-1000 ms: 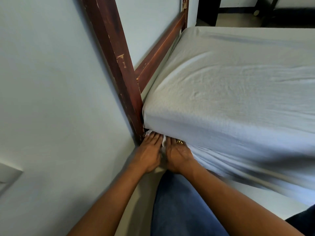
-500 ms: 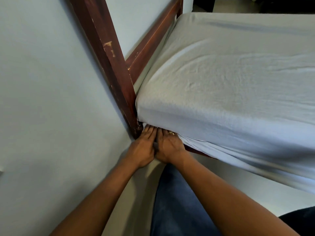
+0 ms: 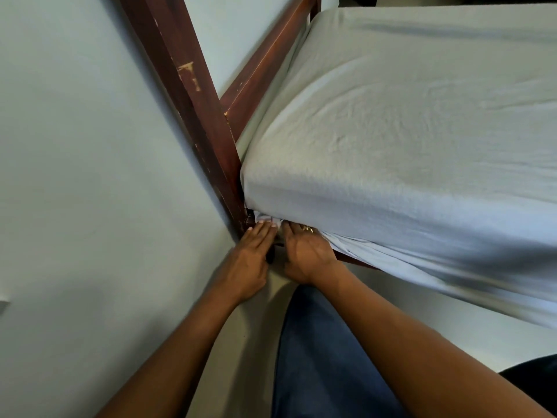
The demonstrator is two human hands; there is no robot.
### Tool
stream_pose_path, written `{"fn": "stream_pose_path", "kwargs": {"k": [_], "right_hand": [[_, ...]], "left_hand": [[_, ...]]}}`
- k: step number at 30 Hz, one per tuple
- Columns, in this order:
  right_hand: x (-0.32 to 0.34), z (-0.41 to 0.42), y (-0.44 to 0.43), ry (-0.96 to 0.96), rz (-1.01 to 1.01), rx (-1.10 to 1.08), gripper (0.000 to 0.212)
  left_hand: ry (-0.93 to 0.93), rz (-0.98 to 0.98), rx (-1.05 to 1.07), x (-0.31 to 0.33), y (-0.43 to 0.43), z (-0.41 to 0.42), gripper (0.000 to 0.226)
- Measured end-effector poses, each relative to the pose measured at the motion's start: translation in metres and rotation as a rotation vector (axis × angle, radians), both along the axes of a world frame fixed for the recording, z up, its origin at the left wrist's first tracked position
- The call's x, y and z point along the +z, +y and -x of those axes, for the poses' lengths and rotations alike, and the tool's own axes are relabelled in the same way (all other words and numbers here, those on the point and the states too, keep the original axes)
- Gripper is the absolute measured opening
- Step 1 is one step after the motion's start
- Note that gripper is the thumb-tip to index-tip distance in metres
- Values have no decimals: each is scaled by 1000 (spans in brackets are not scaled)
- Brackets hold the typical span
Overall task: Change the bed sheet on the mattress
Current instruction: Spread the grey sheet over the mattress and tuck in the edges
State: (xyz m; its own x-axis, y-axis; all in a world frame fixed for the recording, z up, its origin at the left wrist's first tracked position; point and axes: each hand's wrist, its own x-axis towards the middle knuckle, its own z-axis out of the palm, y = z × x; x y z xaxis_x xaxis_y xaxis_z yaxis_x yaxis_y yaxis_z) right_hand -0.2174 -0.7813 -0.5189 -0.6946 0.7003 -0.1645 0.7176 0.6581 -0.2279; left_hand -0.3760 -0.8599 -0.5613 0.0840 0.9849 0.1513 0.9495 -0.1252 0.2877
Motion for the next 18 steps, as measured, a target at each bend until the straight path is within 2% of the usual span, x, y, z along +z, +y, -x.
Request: {"fn": "stream_pose_path", "kwargs": {"k": [3, 5, 7, 8, 10, 12, 13, 16, 18], "right_hand": [[3, -11, -14, 61, -16, 37, 85], [0, -12, -24, 37, -16, 96, 89], [-3, -8, -18, -31, -27, 112, 90], [-5, -7, -12, -43, -28, 111, 90], [-9, 0, 2, -37, -66, 83, 90], [-12, 10, 11, -55, -54, 37, 89], [-11, 18, 13, -94, -36, 24, 89], [-9, 41, 10, -199, -8, -16, 86], [-6, 37, 9, -146, -9, -37, 84]], "left_hand": [[60, 44, 12, -5, 42, 4, 65], [59, 126, 36, -1, 65, 3, 57], [-29, 196, 40, 10, 73, 5, 47], [-105, 206, 38, 16, 69, 7, 50], [-214, 74, 63, 22, 47, 13, 60], [-227, -122, 133, 20, 19, 11, 59], [-216, -156, 140, 16, 10, 8, 59], [-178, -83, 96, 6, 11, 0, 64], [-129, -12, 82, 7, 25, 3, 68]]}}
